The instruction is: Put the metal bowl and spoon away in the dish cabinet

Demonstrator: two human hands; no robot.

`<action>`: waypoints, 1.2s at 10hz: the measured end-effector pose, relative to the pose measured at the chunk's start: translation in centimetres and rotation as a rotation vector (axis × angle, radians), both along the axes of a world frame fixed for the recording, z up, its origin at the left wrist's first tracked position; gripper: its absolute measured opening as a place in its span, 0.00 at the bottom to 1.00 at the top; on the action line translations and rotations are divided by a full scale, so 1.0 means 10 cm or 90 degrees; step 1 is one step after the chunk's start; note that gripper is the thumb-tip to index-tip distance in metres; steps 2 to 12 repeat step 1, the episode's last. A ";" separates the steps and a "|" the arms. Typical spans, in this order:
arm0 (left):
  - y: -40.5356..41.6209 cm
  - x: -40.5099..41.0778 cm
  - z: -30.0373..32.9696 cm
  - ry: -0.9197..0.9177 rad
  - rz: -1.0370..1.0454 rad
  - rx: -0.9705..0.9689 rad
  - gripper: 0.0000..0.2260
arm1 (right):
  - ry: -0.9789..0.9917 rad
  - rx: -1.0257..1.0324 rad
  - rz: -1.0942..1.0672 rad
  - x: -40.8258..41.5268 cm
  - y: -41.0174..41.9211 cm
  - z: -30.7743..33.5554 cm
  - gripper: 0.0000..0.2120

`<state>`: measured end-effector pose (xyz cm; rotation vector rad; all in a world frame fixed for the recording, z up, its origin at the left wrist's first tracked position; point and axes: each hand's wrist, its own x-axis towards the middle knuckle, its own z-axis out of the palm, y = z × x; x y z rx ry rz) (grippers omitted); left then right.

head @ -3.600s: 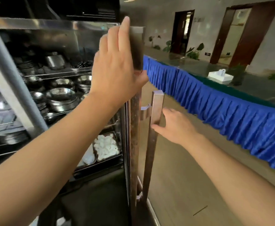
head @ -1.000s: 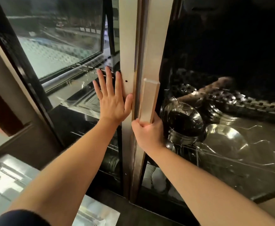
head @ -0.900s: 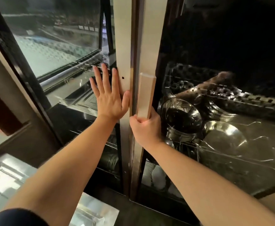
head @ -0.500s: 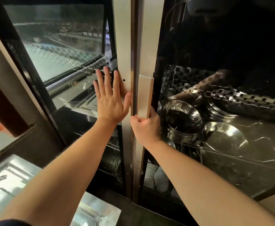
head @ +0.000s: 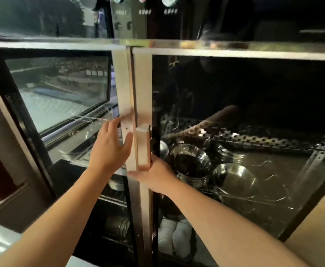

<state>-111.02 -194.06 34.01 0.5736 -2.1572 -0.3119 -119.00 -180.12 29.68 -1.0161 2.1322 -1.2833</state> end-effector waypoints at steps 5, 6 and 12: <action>0.20 0.09 0.34 0.034 -0.029 -0.019 0.20 | 0.055 0.034 0.031 -0.12 0.32 0.31 0.23; 0.20 0.09 0.34 0.034 -0.029 -0.019 0.20 | 0.055 0.034 0.031 -0.12 0.32 0.31 0.23; 0.20 0.09 0.34 0.034 -0.029 -0.019 0.20 | 0.055 0.034 0.031 -0.12 0.32 0.31 0.23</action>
